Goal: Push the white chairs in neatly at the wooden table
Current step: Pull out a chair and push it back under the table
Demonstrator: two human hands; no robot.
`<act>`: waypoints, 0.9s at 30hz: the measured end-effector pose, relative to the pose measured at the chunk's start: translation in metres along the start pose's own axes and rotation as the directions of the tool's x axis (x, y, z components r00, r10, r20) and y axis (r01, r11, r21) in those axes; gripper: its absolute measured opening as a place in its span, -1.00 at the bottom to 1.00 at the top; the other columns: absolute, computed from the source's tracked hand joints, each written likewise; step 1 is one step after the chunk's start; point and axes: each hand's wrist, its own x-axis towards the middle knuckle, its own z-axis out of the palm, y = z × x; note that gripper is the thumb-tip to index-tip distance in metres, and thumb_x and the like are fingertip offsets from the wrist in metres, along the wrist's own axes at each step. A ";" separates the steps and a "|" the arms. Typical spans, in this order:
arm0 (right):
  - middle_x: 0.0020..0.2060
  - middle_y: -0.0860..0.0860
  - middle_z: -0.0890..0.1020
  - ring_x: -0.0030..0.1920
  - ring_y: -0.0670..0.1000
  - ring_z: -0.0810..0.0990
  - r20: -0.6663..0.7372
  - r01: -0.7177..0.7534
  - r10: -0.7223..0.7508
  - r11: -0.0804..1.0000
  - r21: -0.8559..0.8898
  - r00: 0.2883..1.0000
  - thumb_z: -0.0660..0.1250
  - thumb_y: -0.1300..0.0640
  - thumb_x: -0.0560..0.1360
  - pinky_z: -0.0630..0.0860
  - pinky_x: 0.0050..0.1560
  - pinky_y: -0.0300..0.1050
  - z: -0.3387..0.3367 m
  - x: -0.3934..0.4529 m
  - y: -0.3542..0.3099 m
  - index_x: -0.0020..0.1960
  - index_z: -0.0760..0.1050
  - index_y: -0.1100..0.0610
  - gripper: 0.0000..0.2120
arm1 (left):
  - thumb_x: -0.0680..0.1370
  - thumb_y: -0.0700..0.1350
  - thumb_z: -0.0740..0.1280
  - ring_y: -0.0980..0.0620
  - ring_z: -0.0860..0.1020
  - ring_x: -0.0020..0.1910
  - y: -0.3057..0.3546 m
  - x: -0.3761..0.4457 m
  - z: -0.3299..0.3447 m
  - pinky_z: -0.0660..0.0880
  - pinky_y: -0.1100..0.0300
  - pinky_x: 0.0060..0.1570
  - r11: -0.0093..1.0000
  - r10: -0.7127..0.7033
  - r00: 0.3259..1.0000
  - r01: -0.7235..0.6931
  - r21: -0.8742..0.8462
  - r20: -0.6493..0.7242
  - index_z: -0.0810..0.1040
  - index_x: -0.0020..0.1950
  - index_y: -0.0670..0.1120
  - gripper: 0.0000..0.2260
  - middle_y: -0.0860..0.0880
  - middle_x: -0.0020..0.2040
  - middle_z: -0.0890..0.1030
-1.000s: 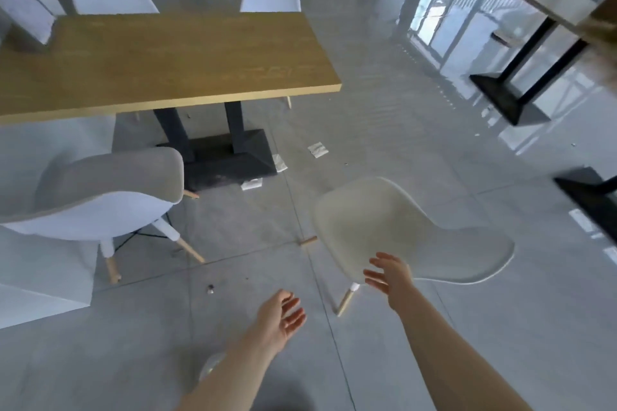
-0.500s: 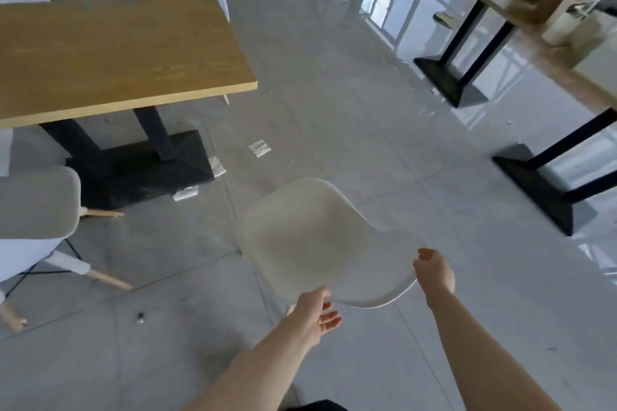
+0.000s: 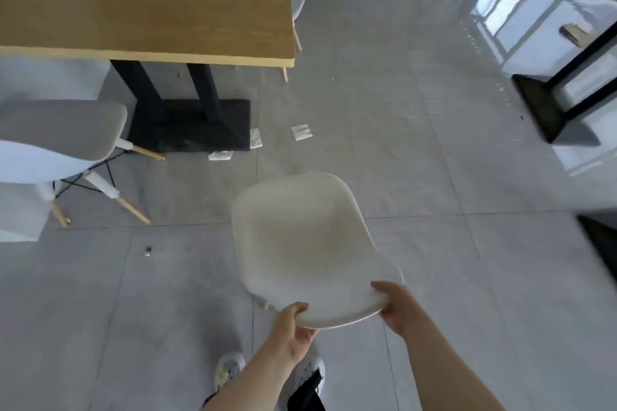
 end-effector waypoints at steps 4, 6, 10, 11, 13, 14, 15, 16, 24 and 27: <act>-0.36 0.17 0.64 -0.24 0.19 0.54 0.030 0.009 -0.009 1.000 0.009 0.999 0.21 0.54 0.37 0.58 -0.47 -0.16 0.008 -0.001 0.001 -0.07 0.48 0.34 -0.79 | 0.47 -0.42 0.14 -0.14 0.51 -0.20 0.004 0.005 -0.002 0.56 0.18 -0.48 0.997 0.060 0.996 -0.063 -0.041 -0.070 0.40 -0.03 -0.25 -0.84 -0.21 -0.15 0.52; -0.40 0.16 0.65 -0.24 0.19 0.54 0.052 0.032 -0.034 0.999 0.034 0.998 0.20 0.55 0.38 0.58 -0.47 -0.17 0.015 -0.004 0.000 -0.08 0.48 0.35 -0.79 | 0.46 -0.43 0.14 -0.15 0.51 -0.19 0.013 0.007 -0.004 0.57 0.17 -0.47 0.994 0.097 0.992 -0.101 -0.046 -0.079 0.40 0.01 -0.25 -0.82 -0.22 -0.14 0.52; -0.20 0.20 0.60 -0.18 0.18 0.55 0.101 0.051 -0.058 0.996 0.067 0.993 0.21 0.52 0.39 0.59 -0.41 -0.15 0.043 -0.009 -0.005 -0.05 0.48 0.33 -0.80 | 0.48 -0.42 0.10 -0.13 0.50 -0.20 0.045 -0.002 0.003 0.56 0.19 -0.49 0.986 0.150 0.986 -0.155 -0.062 -0.074 0.42 -0.08 -0.25 -0.84 -0.21 -0.17 0.52; -0.16 0.21 0.58 -0.16 0.17 0.55 0.116 0.047 -0.055 0.996 0.074 0.992 0.22 0.51 0.39 0.59 -0.40 -0.15 0.052 -0.010 -0.004 -0.03 0.47 0.33 -0.79 | 0.49 -0.42 0.09 -0.12 0.49 -0.20 0.054 -0.004 0.002 0.56 0.19 -0.49 0.985 0.159 0.984 -0.164 -0.061 -0.077 0.42 -0.12 -0.24 -0.84 -0.20 -0.17 0.51; -0.13 0.20 0.57 -0.14 0.17 0.55 0.154 0.041 -0.053 0.996 0.079 0.987 0.21 0.50 0.40 0.59 -0.41 -0.15 0.073 -0.011 -0.002 0.00 0.46 0.34 -0.79 | 0.49 -0.41 0.09 -0.12 0.48 -0.21 0.075 -0.010 -0.003 0.54 0.20 -0.49 0.982 0.176 0.982 -0.181 -0.059 -0.070 0.40 -0.17 -0.24 -0.85 -0.20 -0.18 0.49; -0.13 0.20 0.57 -0.13 0.17 0.54 0.168 0.037 -0.049 0.996 0.075 0.985 0.21 0.50 0.41 0.59 -0.40 -0.13 0.087 -0.013 0.000 -0.01 0.46 0.32 -0.79 | 0.50 -0.41 0.09 -0.12 0.47 -0.21 0.088 -0.013 -0.006 0.54 0.21 -0.50 0.980 0.188 0.980 -0.192 -0.060 -0.072 0.39 -0.18 -0.23 -0.84 -0.19 -0.18 0.48; -0.12 0.20 0.56 -0.12 0.17 0.54 0.176 0.031 -0.042 0.997 0.067 0.984 0.21 0.50 0.41 0.59 -0.34 -0.09 0.102 -0.014 0.002 -0.02 0.45 0.31 -0.79 | 0.50 -0.41 0.08 -0.12 0.46 -0.22 0.103 -0.015 -0.010 0.53 0.21 -0.51 0.976 0.203 0.976 -0.208 -0.064 -0.077 0.38 -0.19 -0.23 -0.83 -0.19 -0.19 0.47; -0.10 0.20 0.56 -0.11 0.17 0.53 0.179 0.021 -0.031 0.998 0.058 0.983 0.21 0.49 0.40 0.58 -0.28 -0.04 0.117 -0.014 0.003 0.00 0.44 0.30 -0.78 | 0.51 -0.42 0.08 -0.11 0.46 -0.21 0.116 -0.018 -0.012 0.53 0.21 -0.52 0.973 0.218 0.973 -0.223 -0.064 -0.077 0.38 -0.19 -0.22 -0.83 -0.18 -0.18 0.47; 0.03 0.22 0.57 0.01 0.20 0.55 0.178 0.026 -0.048 0.992 0.121 0.983 0.33 0.39 0.20 0.60 -0.18 -0.05 0.243 -0.005 0.011 0.10 0.47 0.26 -0.54 | 0.50 -0.43 0.10 -0.13 0.48 -0.18 0.249 -0.016 -0.033 0.55 0.19 -0.50 0.971 0.239 0.970 -0.239 0.007 -0.043 0.41 -0.07 -0.23 -0.84 -0.19 -0.14 0.50; 0.02 0.21 0.57 0.00 0.19 0.55 0.175 0.031 -0.057 0.988 0.153 0.983 0.30 0.43 0.30 0.57 -0.12 -0.02 0.298 0.002 0.013 0.13 0.46 0.28 -0.60 | 0.50 -0.42 0.09 -0.12 0.49 -0.18 0.311 -0.007 -0.040 0.56 0.20 -0.49 0.972 0.235 0.972 -0.234 0.025 -0.026 0.42 -0.07 -0.25 -0.84 -0.20 -0.14 0.50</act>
